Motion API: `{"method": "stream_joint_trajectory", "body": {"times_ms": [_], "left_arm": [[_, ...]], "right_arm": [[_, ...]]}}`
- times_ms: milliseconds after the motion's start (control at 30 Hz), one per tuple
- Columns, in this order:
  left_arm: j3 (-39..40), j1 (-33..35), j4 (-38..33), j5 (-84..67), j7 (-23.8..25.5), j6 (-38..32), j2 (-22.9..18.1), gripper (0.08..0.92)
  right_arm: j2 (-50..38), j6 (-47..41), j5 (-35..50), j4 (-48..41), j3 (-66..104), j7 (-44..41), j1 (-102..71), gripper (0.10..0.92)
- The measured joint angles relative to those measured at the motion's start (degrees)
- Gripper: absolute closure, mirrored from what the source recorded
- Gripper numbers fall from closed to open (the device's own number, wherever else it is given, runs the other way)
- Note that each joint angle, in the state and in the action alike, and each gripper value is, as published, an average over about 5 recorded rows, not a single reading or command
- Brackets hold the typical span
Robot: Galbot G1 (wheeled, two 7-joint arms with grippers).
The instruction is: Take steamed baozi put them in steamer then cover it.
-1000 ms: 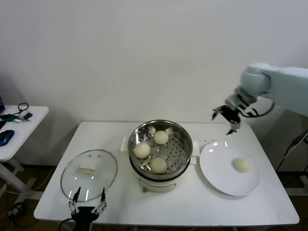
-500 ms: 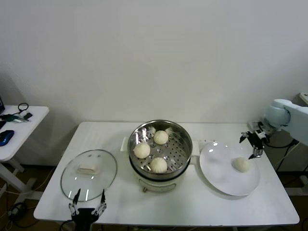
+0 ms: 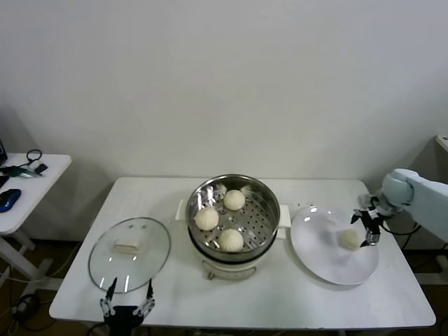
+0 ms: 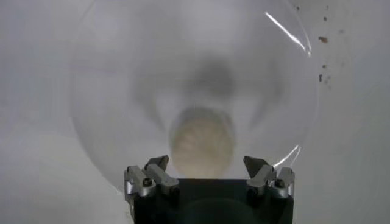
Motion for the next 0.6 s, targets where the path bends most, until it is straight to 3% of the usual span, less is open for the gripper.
{"method": "stream_joint_trajectory", "body": {"times_ms": [100, 333, 600], "left_arm": [[0.27, 0.13, -0.01, 0.17, -0.03, -0.04, 0.0, 0.177], [0.77, 0.31, -0.05, 0.37, -0.18, -0.11, 0.0, 0.177], [1.11, 0.49, -0.34, 0.76, -0.21, -0.1, -0.08, 0.177]], "right_arm": [[0.56, -0.14, -0.42, -0.99, 1.27, 0.09, -1.24, 0.21], [0.77, -0.54, -0.76, -1.78, 3.22, 0.22, -2.78, 0.338], [0.03, -0.99, 0.49, -0.44, 2.95, 0.23, -1.66, 0.363]]}}
